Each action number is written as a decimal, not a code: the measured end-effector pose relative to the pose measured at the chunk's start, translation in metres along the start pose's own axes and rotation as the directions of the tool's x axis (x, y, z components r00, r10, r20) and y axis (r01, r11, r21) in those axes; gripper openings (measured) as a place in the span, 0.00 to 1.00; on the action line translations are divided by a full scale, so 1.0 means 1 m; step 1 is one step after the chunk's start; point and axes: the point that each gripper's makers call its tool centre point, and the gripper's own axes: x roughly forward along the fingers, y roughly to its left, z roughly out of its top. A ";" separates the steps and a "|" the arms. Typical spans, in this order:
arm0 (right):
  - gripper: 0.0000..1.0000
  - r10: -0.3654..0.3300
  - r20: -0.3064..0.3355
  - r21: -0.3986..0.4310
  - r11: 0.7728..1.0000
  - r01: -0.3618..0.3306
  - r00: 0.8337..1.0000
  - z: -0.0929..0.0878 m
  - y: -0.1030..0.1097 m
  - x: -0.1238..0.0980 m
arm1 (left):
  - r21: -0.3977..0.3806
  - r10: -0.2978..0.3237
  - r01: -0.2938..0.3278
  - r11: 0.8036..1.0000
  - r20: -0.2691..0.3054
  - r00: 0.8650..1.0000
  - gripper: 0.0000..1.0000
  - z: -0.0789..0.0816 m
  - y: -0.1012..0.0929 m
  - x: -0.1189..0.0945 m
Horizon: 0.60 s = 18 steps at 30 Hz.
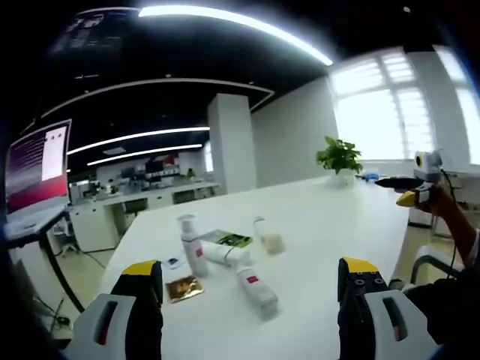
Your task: Arrange the skincare products in the storage area until every visible bottle or jar stands upright without overlapping.
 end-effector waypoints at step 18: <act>1.00 0.013 -0.008 0.003 1.000 -0.013 1.000 -0.002 0.006 0.003 | 0.001 -0.003 0.003 1.000 -0.006 1.000 0.99 -0.002 -0.001 0.001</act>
